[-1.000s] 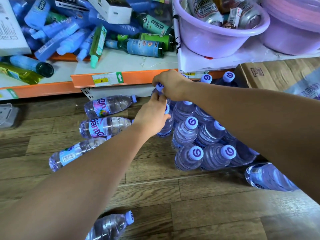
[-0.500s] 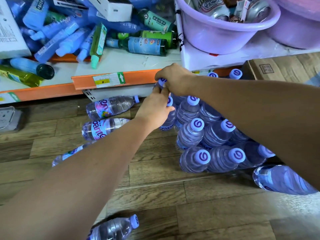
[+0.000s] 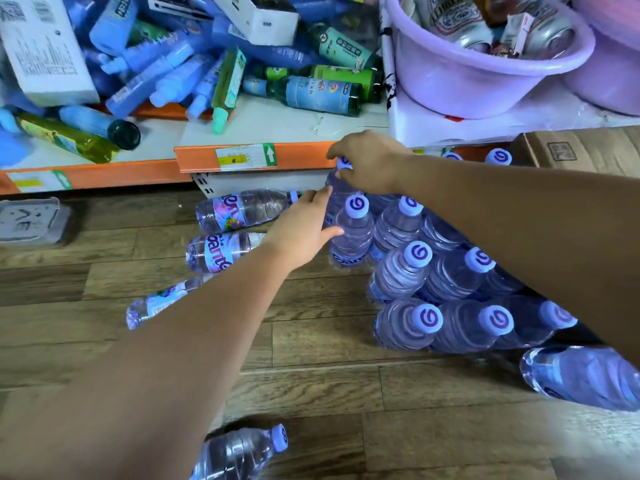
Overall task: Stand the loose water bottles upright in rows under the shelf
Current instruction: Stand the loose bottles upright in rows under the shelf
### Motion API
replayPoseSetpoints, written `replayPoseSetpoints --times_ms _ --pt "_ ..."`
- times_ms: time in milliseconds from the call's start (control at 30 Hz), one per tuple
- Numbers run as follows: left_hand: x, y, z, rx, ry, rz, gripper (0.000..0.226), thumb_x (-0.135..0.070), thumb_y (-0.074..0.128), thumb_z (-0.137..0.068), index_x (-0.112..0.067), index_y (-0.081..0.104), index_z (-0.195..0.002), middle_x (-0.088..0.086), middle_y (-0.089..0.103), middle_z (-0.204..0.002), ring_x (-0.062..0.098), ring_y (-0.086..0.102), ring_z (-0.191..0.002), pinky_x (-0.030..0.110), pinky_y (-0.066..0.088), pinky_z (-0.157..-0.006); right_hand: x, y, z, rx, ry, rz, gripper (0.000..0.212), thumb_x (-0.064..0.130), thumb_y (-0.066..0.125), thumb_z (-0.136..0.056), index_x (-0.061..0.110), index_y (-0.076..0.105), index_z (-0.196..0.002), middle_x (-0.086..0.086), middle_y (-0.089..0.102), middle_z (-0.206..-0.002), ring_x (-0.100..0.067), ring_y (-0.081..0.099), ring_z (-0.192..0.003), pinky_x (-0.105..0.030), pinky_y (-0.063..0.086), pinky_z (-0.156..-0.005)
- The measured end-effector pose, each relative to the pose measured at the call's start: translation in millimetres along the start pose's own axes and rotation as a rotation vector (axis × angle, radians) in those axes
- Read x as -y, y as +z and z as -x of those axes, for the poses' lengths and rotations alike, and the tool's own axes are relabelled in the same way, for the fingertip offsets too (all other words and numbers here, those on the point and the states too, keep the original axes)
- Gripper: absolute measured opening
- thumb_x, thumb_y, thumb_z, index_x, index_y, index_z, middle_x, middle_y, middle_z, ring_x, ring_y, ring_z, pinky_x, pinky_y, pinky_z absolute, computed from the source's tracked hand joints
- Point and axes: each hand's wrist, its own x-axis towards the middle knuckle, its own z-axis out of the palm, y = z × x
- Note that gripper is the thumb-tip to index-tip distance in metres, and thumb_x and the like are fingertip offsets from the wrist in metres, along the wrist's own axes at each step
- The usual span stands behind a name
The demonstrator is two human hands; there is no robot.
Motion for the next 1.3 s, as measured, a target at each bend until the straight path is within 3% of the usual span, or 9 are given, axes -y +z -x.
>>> replayPoseSetpoints --times_ms 200,500,900,967,1067,1100,1133,1167,1300 --pt "58.7 5.0 18.3 0.119 -0.132 -0.179 0.068 -0.040 0.048 -0.094 -0.012 0.019 -0.149 0.014 0.032 -0.151 0.037 0.045 -0.128 0.045 0.044 -0.097 39.2 15.2 -8.2 -0.102 -0.085 0.031 0.033 0.021 0.042 -0.093 0.012 0.057 -0.121 -0.011 0.059 -0.129 -0.034 0.055 -0.115 -0.044 0.050 -0.091" --pt "116.5 51.5 11.9 0.207 -0.058 -0.319 0.064 -0.022 0.045 -0.096 -0.011 0.013 -0.150 0.006 0.012 -0.160 0.025 0.007 -0.148 0.041 0.005 -0.121 87.5 82.4 -50.5 0.185 -0.041 0.016 0.038 0.017 0.049 -0.091 0.007 0.050 -0.128 -0.017 0.053 -0.133 -0.036 0.054 -0.120 -0.038 0.047 -0.098" --pt "100.9 50.1 -20.9 0.251 -0.095 -0.425 0.041 -0.022 0.057 -0.090 -0.020 0.049 -0.130 0.013 0.042 -0.139 0.042 0.043 -0.126 0.056 0.040 -0.101 90.2 118.6 -99.7 0.237 0.182 -0.085 0.051 0.013 0.048 -0.091 0.002 0.033 -0.139 -0.022 0.031 -0.143 -0.037 0.033 -0.135 -0.038 0.035 -0.109" --pt "105.1 59.0 -26.3 0.183 -0.064 -0.382 0.041 -0.018 0.053 -0.093 -0.018 0.047 -0.133 0.013 0.046 -0.139 0.034 0.043 -0.129 0.033 0.046 -0.099 91.3 125.9 -99.8 0.266 0.177 -0.061 0.045 0.015 0.044 -0.096 0.005 0.037 -0.139 -0.020 0.032 -0.144 -0.035 0.033 -0.136 -0.035 0.033 -0.109" --pt "112.8 78.7 -33.4 0.119 -0.053 -0.442 0.041 -0.005 0.028 -0.103 -0.013 0.038 -0.142 0.001 0.040 -0.149 -0.001 0.023 -0.127 -0.009 0.032 -0.056 90.9 137.2 -92.3 0.291 0.152 -0.068 0.038 0.013 0.040 -0.098 0.007 0.045 -0.135 -0.017 0.042 -0.142 -0.032 0.042 -0.130 -0.029 0.035 -0.103" --pt "111.6 81.8 -33.5 0.120 -0.037 -0.536 0.043 -0.004 0.024 -0.103 -0.013 0.035 -0.144 -0.001 0.036 -0.151 -0.001 0.021 -0.128 -0.019 -0.001 -0.066 91.5 139.9 -89.8 0.296 0.153 -0.085 0.035 0.013 0.041 -0.098 0.006 0.049 -0.131 -0.017 0.048 -0.139 -0.031 0.046 -0.126 -0.028 0.037 -0.100" --pt "108.7 80.3 -31.3 0.134 -0.056 -0.527 0.044 -0.003 0.023 -0.103 -0.011 0.032 -0.145 0.004 0.032 -0.153 0.010 0.019 -0.135 -0.015 0.028 -0.076 92.4 141.3 -87.1 0.295 0.158 -0.099 0.033 0.012 0.042 -0.097 0.004 0.054 -0.127 -0.017 0.054 -0.134 -0.031 0.051 -0.122 -0.029 0.041 -0.096" --pt "103.8 78.9 -30.5 0.242 -0.067 -0.526 0.046 -0.003 0.028 -0.101 -0.009 0.029 -0.147 0.011 0.028 -0.154 0.027 0.019 -0.140 0.045 0.025 -0.117 92.6 141.3 -85.4 0.288 0.159 -0.096 0.030 0.013 0.045 -0.096 0.003 0.058 -0.121 -0.018 0.058 -0.129 -0.031 0.055 -0.119 -0.030 0.044 -0.092" --pt "80.1 61.3 -18.1 0.407 -0.135 -0.626 0.052 -0.003 0.040 -0.095 -0.001 0.027 -0.145 0.023 0.021 -0.153 0.058 0.019 -0.134 0.072 0.023 -0.104 95.8 126.4 -74.0 0.181 0.176 -0.185 0.028 0.021 0.055 -0.093 0.003 0.062 -0.113 -0.020 0.063 -0.119 -0.033 0.059 -0.111 -0.032 0.046 -0.086"
